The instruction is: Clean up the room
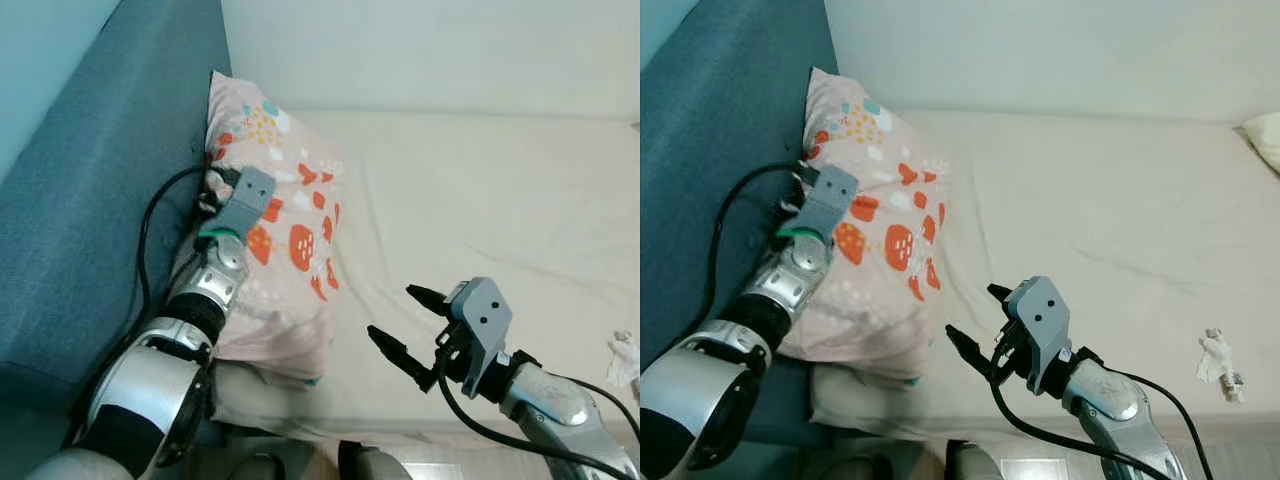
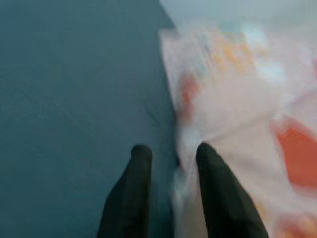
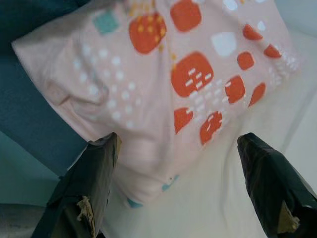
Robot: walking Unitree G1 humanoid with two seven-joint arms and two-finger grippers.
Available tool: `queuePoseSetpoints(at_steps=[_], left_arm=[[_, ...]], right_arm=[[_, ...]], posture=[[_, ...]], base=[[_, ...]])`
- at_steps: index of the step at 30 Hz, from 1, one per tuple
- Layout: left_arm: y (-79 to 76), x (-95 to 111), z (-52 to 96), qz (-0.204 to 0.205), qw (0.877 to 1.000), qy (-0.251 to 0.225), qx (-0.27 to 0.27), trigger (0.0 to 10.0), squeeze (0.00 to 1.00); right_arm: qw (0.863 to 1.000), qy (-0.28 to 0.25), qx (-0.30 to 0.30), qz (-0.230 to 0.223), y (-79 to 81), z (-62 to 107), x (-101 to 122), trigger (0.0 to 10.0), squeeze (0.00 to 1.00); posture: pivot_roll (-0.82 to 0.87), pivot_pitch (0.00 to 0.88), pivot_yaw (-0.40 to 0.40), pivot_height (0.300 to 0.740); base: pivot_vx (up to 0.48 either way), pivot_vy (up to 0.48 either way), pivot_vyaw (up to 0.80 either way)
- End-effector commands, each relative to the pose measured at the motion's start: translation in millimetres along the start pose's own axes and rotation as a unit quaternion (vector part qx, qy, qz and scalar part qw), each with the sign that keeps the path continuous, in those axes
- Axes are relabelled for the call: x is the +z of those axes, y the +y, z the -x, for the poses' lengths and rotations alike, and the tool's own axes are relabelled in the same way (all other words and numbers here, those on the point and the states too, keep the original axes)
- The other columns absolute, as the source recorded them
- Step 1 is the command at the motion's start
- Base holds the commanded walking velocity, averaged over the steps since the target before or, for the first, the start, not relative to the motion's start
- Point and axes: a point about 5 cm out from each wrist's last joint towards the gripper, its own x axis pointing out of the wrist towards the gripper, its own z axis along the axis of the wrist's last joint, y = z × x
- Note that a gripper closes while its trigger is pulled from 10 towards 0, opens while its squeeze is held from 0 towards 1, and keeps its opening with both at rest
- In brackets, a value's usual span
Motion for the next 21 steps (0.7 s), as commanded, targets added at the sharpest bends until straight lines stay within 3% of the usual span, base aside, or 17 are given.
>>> queuePoseSetpoints(at_steps=[1, 2, 5, 7, 8, 10, 14, 15, 16, 17, 18, 19, 20, 21], left_arm=[[9.0, 11, 4.3, 0.010, 0.998, -0.065, 0.012, 10.0, 0.00], [16.7, 17, 8.9, 0.004, 0.994, -0.106, 0.011, 10.0, 0.00], [23.9, 22, 15.5, 0.004, 0.990, -0.138, 0.003, 10.0, 0.00], [31.4, 29, 42.0, 0.048, 0.980, -0.178, -0.074, 10.0, 0.00], [31.4, 29, 42.0, 0.048, 0.980, -0.178, -0.074, 10.0, 0.00], [25.4, 23, 72.6, 0.092, 0.968, -0.159, -0.171, 10.0, 0.00], [17.6, 14, 89.9, 0.120, 0.960, -0.126, -0.220, 10.0, 0.00], [9.3, 5, 104.9, 0.143, 0.948, -0.098, -0.268, 10.0, 0.00], [9.3, 5, 104.9, 0.143, 0.948, -0.098, -0.268, 10.0, 0.00], [-0.3, -2, 119.0, 0.162, 0.934, -0.081, -0.309, 10.0, 0.00], [-0.3, -2, 119.0, 0.162, 0.934, -0.081, -0.309, 10.0, 0.00], [-7.6, -5, 127.5, 0.188, 0.922, -0.068, -0.331, 10.0, 0.00], [-11.2, -5, 131.0, 0.210, 0.918, -0.062, -0.332, 10.0, 0.00], [-11.2, -5, 131.0, 0.210, 0.918, -0.062, -0.332, 10.0, 0.00]], right_arm=[[1.000, 0.006, 0.002, -0.006, 4.1, 0.9, -4, 10.0, 0.00], [1.000, 0.004, 0.001, -0.005, 4.7, 0.5, -4, 10.0, 0.00], [1.000, 0.003, 0.001, -0.005, 5.2, 0.0, -4, 10.0, 0.00], [1.000, -0.010, -0.009, -0.003, 4.9, -3.8, -2, 10.0, 0.00], [1.000, -0.010, -0.009, -0.003, 4.9, -3.8, -2, 10.0, 0.00], [1.000, -0.021, -0.010, -0.002, 7.0, -10.1, 0, 10.0, 0.00], [1.000, -0.027, -0.013, -0.001, 7.9, -14.2, 1, 10.0, 0.00], [0.998, -0.041, -0.039, -0.001, 5.1, -19.1, 3, 10.0, 0.00], [0.998, -0.041, -0.039, -0.001, 5.1, -19.1, 3, 10.0, 0.00], [0.993, -0.064, -0.094, -0.005, -2.0, -24.3, 6, 10.0, 0.00], [0.993, -0.064, -0.094, -0.005, -2.0, -24.3, 6, 10.0, 0.00], [0.986, -0.088, -0.140, -0.015, -7.2, -27.8, 9, 10.0, 0.00], [0.978, -0.108, -0.179, -0.029, -10.7, -29.4, 10, 10.0, 0.00], [0.978, -0.108, -0.179, -0.029, -10.7, -29.4, 10, 10.0, 0.00]], posture=[[-0.06, 0.150, 0.048, 0.740], [-0.06, 0.151, 0.048, 0.740], [-0.05, 0.152, 0.048, 0.740], [-0.03, 0.152, 0.040, 0.740], [-0.03, 0.152, 0.040, 0.740], [-0.02, 0.151, 0.038, 0.740], [-0.01, 0.147, 0.034, 0.740], [-0.01, 0.142, 0.025, 0.740], [-0.01, 0.142, 0.025, 0.740], [0.00, 0.140, 0.016, 0.740], [0.00, 0.140, 0.016, 0.740], [-0.01, 0.140, 0.017, 0.740], [-0.01, 0.142, 0.021, 0.740], [-0.01, 0.142, 0.021, 0.740]], base=[[0.000, 0.000, 0.00], [0.000, 0.000, 0.00], [0.000, 0.000, 0.00], [0.000, 0.000, 0.00], [0.000, 0.000, 0.00], [0.000, 0.000, 0.00], [0.000, 0.000, 0.00], [0.000, 0.000, 0.00], [0.000, 0.000, 0.00], [0.000, 0.000, 0.00], [0.000, 0.000, 0.00], [0.000, 0.000, 0.00], [0.000, 0.000, 0.00], [0.000, 0.000, 0.00]])
